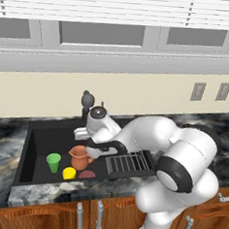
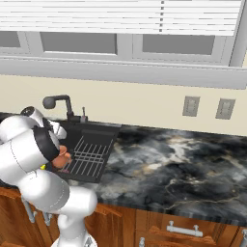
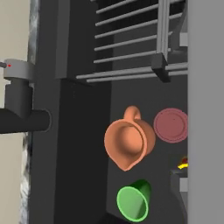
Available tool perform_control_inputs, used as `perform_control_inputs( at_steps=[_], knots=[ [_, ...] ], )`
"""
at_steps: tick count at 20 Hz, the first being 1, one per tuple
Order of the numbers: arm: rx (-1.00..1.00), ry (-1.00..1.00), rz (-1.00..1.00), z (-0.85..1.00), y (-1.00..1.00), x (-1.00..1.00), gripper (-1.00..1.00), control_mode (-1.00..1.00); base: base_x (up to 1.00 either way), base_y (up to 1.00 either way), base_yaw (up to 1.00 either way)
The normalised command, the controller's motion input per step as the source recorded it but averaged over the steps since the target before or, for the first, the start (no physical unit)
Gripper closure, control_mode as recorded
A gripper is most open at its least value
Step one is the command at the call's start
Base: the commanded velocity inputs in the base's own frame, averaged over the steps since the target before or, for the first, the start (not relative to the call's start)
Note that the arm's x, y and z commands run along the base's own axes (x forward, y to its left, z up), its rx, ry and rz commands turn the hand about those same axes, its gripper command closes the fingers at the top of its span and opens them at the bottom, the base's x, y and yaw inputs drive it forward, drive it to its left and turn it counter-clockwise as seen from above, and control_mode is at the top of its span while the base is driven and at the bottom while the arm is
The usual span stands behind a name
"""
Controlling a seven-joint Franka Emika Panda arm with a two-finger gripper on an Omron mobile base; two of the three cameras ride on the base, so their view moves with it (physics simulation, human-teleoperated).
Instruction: Pick the cup and cup and place them in the sink. Then turn on the water.
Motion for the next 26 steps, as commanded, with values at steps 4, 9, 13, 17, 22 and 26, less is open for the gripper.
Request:
perform_control_inputs(
  at_steps=[4, 9, 13, 17, 22, 26],
  knots=[
    [0.0, 0.0, 0.0, 0.2, -0.2, 0.0, -1.0, -1.0, 0.0, 0.0, 0.0],
    [0.0, 0.0, 0.01, 0.06, -0.27, -0.04, -1.0, -1.0, 0.0, 0.0, 0.0],
    [0.0, 0.0, 0.0, 0.06, -0.22, 0.0, -1.0, -1.0, 0.0, 0.0, 0.0],
    [0.0, 0.0, 0.0, 0.03, -0.23, 0.0, -1.0, -1.0, 0.0, 0.0, 0.0],
    [0.0, 0.0, 0.0, 0.05, -0.17, 0.0, -1.0, -1.0, 0.0, 0.0, 0.0],
    [0.0, -0.02, 0.0, 0.01, -0.18, 0.0, -1.0, -1.0, 0.0, 0.0, 0.0]
  ],
)
